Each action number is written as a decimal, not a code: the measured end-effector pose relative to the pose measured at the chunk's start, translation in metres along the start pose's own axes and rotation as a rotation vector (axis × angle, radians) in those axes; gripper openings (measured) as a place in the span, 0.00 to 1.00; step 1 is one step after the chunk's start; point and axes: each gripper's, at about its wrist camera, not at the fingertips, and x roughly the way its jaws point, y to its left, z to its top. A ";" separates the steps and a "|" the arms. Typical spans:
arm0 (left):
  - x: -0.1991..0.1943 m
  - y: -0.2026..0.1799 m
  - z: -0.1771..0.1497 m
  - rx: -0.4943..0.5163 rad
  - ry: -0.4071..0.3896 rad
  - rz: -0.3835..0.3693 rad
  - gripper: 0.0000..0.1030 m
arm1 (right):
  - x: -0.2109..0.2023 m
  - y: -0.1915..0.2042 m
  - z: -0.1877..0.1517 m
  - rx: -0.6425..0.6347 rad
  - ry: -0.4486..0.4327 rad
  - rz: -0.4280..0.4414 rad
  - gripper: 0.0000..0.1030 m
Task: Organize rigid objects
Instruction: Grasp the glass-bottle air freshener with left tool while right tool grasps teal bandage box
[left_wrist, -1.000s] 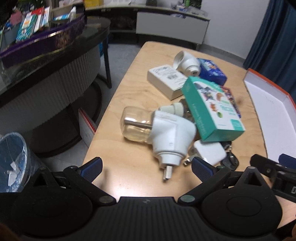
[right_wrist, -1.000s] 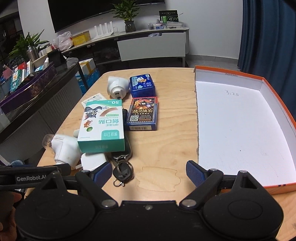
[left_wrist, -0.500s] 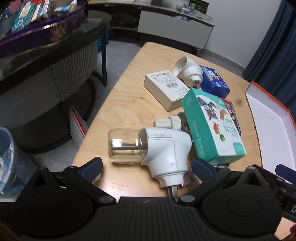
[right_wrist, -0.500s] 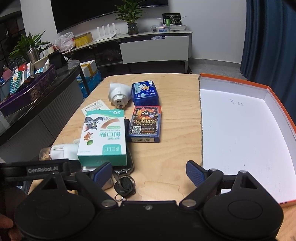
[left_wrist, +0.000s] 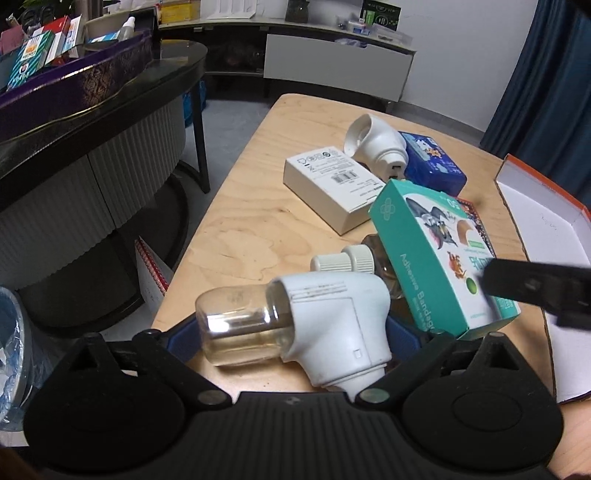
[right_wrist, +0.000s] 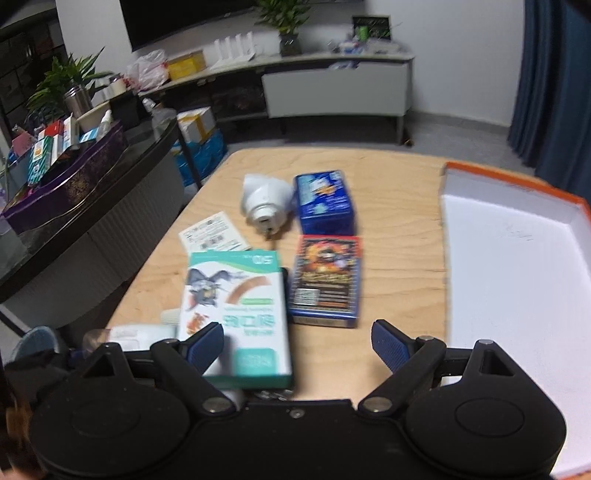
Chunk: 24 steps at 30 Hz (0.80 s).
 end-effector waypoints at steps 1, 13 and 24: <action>-0.001 0.000 0.000 0.005 -0.003 0.000 0.97 | 0.004 0.004 0.002 -0.003 0.005 0.013 0.99; -0.007 0.003 -0.004 0.014 -0.008 -0.001 0.97 | 0.032 0.048 0.020 -0.132 0.092 -0.018 0.99; -0.017 0.002 -0.006 0.020 -0.032 0.018 0.97 | 0.026 0.030 0.011 -0.059 0.078 0.037 0.82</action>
